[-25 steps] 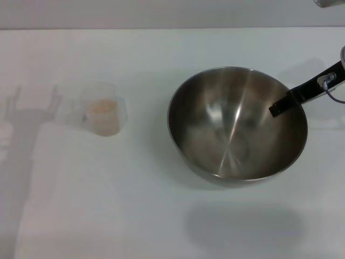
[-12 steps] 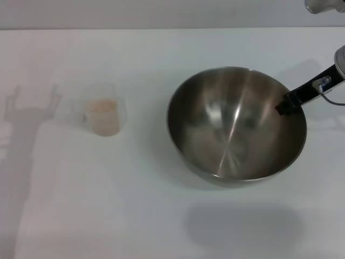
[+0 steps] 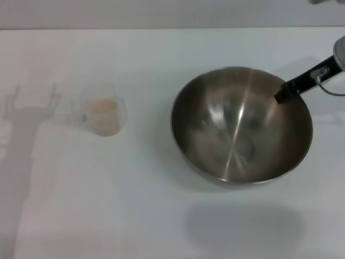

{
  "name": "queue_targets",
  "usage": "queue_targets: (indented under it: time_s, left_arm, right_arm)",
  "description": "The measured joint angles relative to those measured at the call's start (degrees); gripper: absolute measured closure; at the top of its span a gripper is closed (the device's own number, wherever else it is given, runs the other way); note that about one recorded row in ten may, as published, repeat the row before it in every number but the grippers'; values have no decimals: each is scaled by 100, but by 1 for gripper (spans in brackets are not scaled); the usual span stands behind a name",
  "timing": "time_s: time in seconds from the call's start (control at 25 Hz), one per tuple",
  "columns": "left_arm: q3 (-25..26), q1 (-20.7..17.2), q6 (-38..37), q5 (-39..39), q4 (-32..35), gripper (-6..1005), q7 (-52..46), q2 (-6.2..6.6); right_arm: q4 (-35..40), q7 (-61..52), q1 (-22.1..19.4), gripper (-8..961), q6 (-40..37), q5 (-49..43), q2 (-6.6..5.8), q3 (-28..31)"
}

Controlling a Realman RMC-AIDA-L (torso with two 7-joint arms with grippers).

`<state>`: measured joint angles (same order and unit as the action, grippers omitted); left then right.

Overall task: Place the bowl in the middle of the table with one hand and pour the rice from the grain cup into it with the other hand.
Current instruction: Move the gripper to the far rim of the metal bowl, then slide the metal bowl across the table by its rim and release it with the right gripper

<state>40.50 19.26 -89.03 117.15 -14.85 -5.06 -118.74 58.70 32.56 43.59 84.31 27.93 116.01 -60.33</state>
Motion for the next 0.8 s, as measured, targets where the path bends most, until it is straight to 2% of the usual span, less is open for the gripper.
queue_targets:
  time_s: [0.24, 0.6, 0.8]
  left_arm:
    - [2, 10, -10, 0, 0, 209, 6, 0]
    - [2, 7, -22, 0, -31, 214, 4, 0]
    - [2, -4, -26, 1, -45, 216, 3, 0]
  right_arm:
    - [376, 3, -40, 921, -62, 121, 82, 222]
    - [425, 98, 37, 917, -173, 667, 92, 193]
    - [371, 163, 143, 918, -251, 698, 169, 179]
